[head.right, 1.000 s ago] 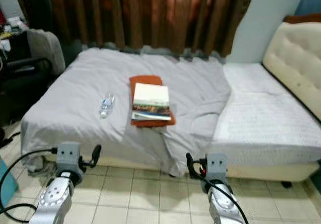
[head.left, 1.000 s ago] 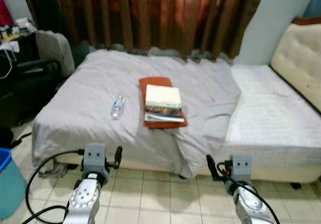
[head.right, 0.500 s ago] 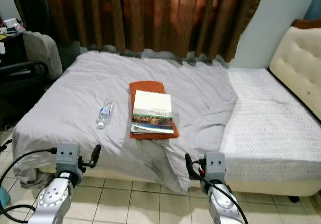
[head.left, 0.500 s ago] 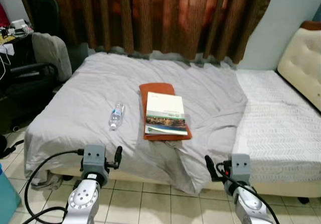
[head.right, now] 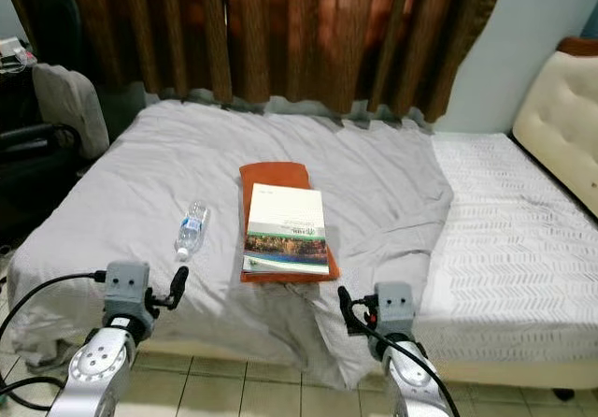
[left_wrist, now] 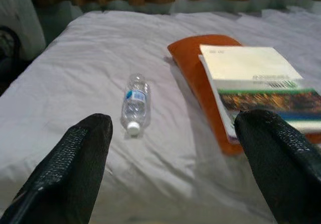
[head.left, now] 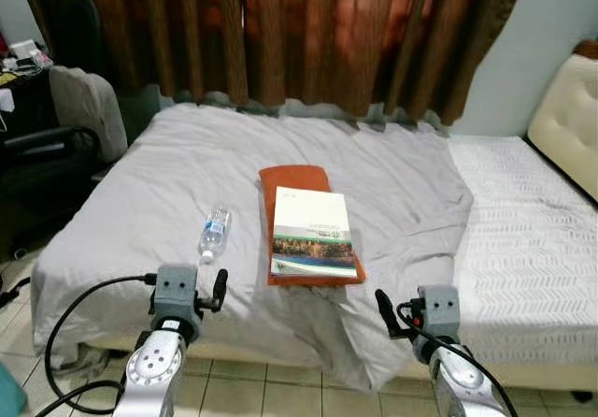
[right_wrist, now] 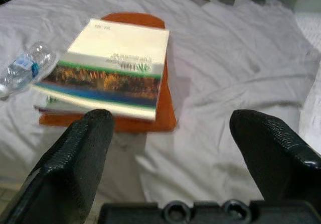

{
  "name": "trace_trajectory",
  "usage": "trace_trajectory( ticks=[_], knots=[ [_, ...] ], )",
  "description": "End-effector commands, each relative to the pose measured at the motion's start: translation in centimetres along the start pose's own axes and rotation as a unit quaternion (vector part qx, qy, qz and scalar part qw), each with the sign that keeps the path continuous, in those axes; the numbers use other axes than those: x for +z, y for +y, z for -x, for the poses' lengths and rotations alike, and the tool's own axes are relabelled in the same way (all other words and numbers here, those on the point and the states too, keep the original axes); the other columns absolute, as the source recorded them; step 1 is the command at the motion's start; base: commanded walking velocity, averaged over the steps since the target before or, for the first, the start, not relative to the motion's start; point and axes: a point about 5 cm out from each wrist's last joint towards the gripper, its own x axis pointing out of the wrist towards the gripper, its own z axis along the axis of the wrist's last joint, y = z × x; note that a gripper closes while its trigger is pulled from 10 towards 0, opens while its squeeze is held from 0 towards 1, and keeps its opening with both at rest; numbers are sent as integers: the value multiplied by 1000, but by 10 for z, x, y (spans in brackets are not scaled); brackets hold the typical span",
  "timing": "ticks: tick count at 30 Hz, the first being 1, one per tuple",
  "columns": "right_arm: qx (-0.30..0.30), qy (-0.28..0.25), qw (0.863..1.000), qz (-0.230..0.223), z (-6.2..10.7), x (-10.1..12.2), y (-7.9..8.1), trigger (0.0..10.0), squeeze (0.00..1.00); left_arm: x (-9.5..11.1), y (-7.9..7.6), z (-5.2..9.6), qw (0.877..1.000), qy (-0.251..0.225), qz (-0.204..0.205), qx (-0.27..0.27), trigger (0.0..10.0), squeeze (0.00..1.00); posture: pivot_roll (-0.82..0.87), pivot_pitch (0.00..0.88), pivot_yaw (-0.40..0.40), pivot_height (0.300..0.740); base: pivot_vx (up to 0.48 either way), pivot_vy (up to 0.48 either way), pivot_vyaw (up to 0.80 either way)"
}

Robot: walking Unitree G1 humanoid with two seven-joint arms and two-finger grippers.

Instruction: Clean up the room

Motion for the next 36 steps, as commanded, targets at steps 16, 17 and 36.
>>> trace_trajectory(
  ticks=[16,17,36],
  knots=[
    [2,-2,1000,-9,0,-1,7,10000,0,0,4,-1,1000,5,-7,-5,10000,0,101,0,-76,740,461,0,0],
    [2,-2,1000,-9,0,-1,7,10000,0,0,4,-1,1000,5,-7,-5,10000,0,101,0,-76,740,461,0,0],
    [-4,0,1000,-10,4,-4,3,10000,0,-5,-7,-4,999,24,-21,-34,10000,0,81,0,-70,740,360,0,0]
  ],
)
